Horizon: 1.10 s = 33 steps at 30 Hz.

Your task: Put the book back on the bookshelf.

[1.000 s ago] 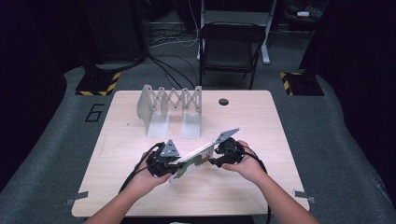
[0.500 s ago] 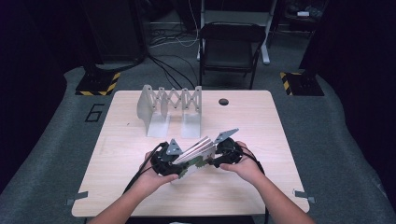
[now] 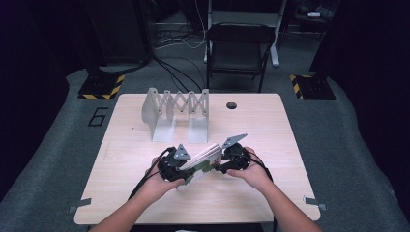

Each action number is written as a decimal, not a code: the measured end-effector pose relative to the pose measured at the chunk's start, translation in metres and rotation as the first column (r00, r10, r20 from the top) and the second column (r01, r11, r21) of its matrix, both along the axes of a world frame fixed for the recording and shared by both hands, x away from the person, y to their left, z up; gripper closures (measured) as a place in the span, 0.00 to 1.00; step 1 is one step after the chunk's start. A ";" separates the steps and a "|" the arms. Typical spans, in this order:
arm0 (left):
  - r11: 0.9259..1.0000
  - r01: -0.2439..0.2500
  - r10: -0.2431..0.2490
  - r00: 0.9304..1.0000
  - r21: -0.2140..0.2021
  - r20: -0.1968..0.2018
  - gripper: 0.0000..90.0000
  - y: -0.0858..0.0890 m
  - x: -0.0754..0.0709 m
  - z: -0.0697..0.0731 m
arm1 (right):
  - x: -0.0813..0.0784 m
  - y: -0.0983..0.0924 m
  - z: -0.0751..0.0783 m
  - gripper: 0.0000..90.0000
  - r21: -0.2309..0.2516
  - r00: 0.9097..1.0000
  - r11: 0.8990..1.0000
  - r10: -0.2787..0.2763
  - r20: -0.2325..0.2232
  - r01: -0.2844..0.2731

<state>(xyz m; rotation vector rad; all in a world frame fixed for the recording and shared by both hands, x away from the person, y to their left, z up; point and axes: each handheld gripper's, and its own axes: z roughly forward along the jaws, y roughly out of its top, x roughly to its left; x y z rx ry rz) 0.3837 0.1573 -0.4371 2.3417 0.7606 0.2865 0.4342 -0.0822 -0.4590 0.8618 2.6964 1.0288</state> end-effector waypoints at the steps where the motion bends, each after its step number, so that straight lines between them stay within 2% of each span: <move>1: 1.000 0.002 -0.002 1.000 0.003 -0.003 0.73 0.000 0.000 0.000 | 0.000 0.000 0.000 0.51 0.001 1.000 1.000 -0.001 0.000 0.001; 8: 1.000 0.000 0.000 1.000 0.012 0.007 0.77 -0.001 0.001 -0.001 | 0.000 -0.001 0.001 0.52 -0.003 1.000 1.000 0.000 0.008 0.000; 12: 0.999 0.022 -0.021 1.000 0.027 -0.009 0.82 -0.001 0.002 0.001 | 0.000 0.000 0.001 0.52 -0.011 1.000 1.000 -0.002 0.019 0.002; 13: 1.000 0.018 -0.018 1.000 0.021 -0.007 0.83 -0.001 0.001 0.001 | 0.000 0.000 0.001 0.52 -0.015 1.000 1.000 0.004 0.023 -0.003; 24: 0.999 0.025 -0.025 1.000 0.022 -0.009 0.84 -0.002 0.002 0.001 | -0.004 0.003 -0.001 0.51 -0.050 0.997 0.999 0.013 0.071 -0.009; 29: 1.000 0.023 -0.023 0.999 0.015 -0.032 0.84 0.000 0.003 0.002 | -0.004 0.002 -0.002 0.51 -0.039 0.998 0.999 0.011 0.066 -0.008; 33: 1.000 0.022 -0.022 0.999 0.013 -0.035 0.84 0.002 0.003 0.003 | -0.004 0.003 -0.002 0.51 -0.041 0.998 0.999 0.011 0.059 -0.009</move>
